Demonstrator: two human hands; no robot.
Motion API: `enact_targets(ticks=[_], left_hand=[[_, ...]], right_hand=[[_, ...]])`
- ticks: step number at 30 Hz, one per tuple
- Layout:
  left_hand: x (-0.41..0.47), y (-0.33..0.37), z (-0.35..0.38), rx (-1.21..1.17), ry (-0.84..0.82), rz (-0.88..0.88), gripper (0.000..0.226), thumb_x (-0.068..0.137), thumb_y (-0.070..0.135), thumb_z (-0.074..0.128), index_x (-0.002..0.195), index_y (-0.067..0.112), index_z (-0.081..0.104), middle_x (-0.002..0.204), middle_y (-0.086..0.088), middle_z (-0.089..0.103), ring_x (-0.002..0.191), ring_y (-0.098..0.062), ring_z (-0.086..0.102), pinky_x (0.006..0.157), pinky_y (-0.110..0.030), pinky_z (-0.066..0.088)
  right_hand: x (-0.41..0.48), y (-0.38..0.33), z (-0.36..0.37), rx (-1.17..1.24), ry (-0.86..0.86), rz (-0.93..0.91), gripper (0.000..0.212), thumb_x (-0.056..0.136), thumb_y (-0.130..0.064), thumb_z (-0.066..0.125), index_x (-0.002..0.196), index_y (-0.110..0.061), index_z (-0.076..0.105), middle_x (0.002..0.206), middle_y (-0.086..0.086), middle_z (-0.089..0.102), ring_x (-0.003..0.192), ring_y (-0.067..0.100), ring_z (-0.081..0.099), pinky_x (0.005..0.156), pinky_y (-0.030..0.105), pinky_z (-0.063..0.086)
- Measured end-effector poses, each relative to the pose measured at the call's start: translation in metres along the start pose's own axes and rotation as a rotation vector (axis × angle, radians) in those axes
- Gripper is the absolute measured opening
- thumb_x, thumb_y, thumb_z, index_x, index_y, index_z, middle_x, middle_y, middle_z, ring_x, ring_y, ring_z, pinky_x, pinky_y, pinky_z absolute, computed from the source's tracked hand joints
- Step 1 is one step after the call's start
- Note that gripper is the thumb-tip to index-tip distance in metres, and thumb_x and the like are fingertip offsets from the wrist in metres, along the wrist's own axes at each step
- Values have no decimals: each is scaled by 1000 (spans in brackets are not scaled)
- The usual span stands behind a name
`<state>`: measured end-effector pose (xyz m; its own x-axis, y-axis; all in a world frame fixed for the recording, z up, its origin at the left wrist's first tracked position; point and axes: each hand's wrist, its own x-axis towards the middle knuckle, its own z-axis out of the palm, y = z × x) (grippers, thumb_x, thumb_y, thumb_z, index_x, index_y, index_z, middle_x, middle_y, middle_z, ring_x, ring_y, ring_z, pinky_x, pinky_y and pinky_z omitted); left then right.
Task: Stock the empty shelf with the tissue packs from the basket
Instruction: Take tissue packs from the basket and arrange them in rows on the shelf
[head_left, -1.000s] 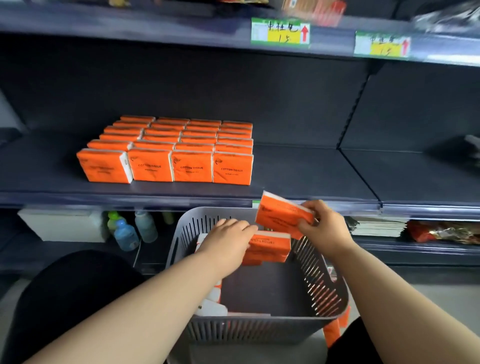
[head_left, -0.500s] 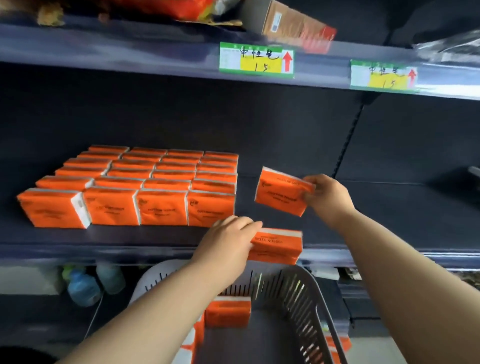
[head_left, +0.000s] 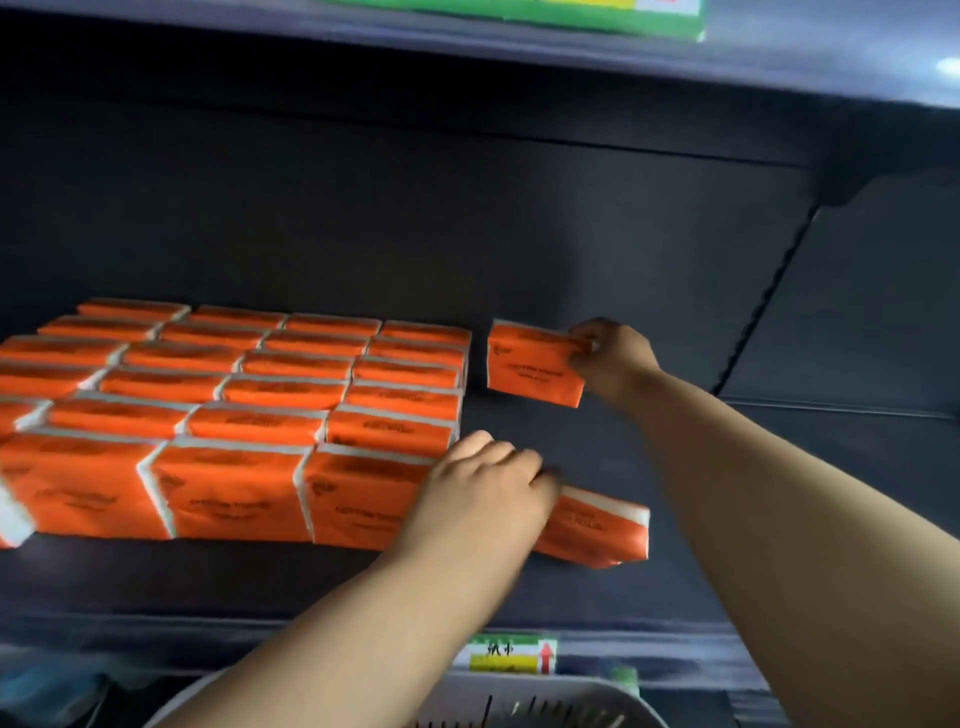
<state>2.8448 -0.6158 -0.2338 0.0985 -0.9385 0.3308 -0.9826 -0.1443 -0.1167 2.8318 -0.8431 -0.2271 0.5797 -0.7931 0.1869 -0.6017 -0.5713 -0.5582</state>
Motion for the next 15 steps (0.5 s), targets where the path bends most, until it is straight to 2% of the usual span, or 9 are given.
enact_targets(ticks=[2,5,9,15], left_hand=[[4,-2,2,-18,-5,-25,54,69,18,24,88,25,74,76,9,68,73,-12,66,74,-21,52],[5,-5,6,-37,-53,-39,41,67,17,37,84,25,74,72,11,68,68,-11,66,68,-18,52],[5,-6,4,-23,-66,-50,56,61,16,22,83,27,73,72,11,66,68,-11,64,67,-18,51],[6,-5,6,-20,-93,-38,55,63,14,22,82,26,73,71,10,65,67,-12,63,67,-19,51]], right_hand=[[13,-3,10,-27,-16,-16,35,83,-6,50,114,-15,64,115,10,65,107,28,58,79,22,40],[27,-6,23,-75,-45,-29,38,84,-7,49,119,-15,61,121,11,62,113,29,55,86,23,41],[37,-3,40,-138,-74,-21,41,85,-4,47,123,-13,58,129,14,55,120,30,50,94,25,40],[46,5,51,-58,-63,34,50,87,-3,49,135,-13,48,137,16,41,123,31,47,100,25,36]])
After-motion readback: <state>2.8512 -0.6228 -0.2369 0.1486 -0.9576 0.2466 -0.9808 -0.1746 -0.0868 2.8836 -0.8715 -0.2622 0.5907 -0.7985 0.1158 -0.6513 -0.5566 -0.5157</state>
